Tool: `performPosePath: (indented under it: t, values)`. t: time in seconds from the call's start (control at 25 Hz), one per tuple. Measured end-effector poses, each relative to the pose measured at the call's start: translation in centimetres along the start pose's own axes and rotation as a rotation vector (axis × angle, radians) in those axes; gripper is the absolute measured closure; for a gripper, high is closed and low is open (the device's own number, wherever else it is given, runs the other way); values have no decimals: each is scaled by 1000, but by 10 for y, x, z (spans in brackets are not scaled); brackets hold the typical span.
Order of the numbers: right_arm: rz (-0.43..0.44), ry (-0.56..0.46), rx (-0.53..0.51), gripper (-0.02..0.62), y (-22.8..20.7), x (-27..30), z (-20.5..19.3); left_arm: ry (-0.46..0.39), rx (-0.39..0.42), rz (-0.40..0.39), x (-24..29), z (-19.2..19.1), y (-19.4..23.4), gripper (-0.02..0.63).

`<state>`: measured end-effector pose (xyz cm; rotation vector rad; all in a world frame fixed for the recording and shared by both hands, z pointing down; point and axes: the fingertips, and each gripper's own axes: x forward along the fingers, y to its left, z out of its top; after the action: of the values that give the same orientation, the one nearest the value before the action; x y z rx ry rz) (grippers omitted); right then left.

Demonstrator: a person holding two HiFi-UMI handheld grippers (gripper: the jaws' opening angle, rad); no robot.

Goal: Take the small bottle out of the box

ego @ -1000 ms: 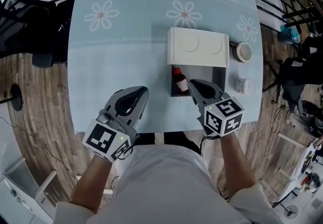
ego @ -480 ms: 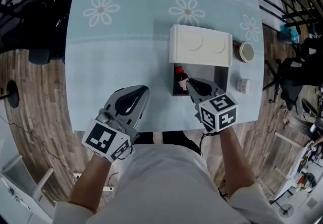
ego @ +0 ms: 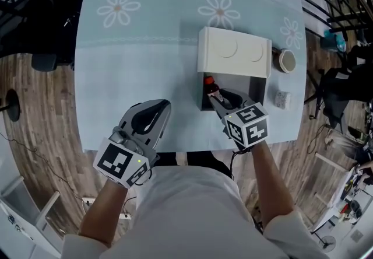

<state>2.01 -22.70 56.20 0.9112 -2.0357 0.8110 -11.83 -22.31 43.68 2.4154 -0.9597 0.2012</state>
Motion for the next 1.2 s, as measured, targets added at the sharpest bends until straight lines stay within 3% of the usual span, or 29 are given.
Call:
performPosePath:
  t: [0.68,1.2]
  values:
    - [-48,150,-30,368,-15,27,-18,6,-24,16,1,-6,13,583]
    - [-46,251,-36,362,-17,43,-29,11,-38,33,-1,-11,19,583]
